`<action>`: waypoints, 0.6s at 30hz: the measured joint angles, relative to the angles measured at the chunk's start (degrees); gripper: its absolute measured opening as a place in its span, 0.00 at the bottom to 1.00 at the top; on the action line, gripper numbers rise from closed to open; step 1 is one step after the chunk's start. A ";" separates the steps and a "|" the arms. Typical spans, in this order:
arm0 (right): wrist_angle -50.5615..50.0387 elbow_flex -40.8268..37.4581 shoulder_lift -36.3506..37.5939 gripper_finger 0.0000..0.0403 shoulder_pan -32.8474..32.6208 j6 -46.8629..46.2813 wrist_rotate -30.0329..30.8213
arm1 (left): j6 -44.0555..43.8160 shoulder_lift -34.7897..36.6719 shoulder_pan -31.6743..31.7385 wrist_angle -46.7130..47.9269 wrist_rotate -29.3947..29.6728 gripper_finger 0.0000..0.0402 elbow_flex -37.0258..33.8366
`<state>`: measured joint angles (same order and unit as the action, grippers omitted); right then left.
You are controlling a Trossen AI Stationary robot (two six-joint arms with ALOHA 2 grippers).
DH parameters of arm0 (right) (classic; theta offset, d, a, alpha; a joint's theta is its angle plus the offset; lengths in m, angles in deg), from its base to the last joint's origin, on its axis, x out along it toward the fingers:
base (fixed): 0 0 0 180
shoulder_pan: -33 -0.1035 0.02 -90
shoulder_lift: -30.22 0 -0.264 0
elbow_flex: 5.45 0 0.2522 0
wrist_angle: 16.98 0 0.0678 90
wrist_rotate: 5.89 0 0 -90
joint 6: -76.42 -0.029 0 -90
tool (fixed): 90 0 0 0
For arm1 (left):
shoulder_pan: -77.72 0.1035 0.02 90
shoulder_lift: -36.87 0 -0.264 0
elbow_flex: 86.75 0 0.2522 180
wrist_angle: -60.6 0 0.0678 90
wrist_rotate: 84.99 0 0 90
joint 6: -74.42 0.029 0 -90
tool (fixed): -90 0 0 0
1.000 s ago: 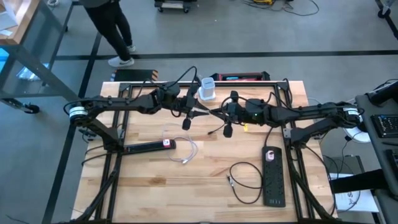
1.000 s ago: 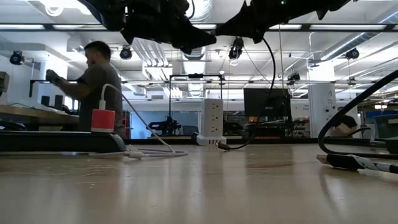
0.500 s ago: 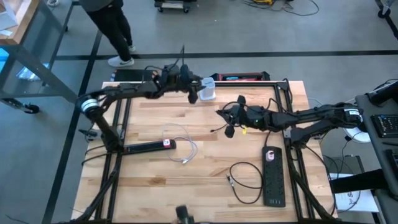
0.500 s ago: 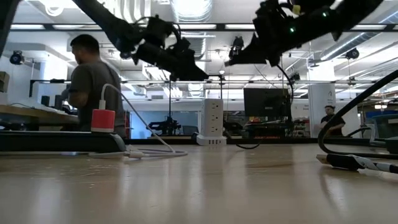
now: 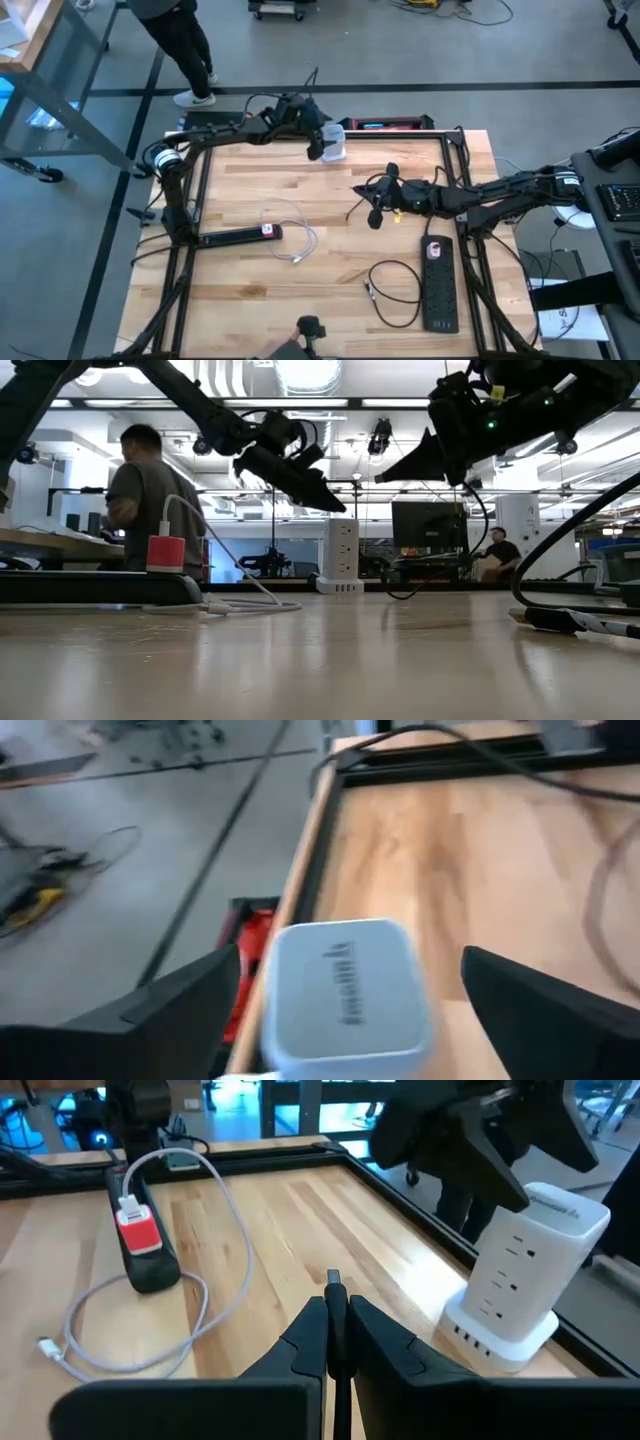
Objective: Insert USB
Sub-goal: Insert the black charger cable into the white outlet extension
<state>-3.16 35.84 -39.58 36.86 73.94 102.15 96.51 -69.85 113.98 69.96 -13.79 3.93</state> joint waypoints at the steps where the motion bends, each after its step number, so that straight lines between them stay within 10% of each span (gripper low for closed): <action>1: -0.27 0.00 0.00 0.03 0.00 -0.04 0.00 | -0.07 0.05 -0.06 0.02 -0.81 0.92 -0.06; 18: 1.21 0.00 -0.04 0.03 0.44 -0.06 1.38 | -10.02 -8.34 -0.23 -10.62 4.85 0.79 -2.31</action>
<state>-1.95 35.84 -39.63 37.29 73.87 103.53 86.49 -78.20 113.75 59.34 -8.94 1.62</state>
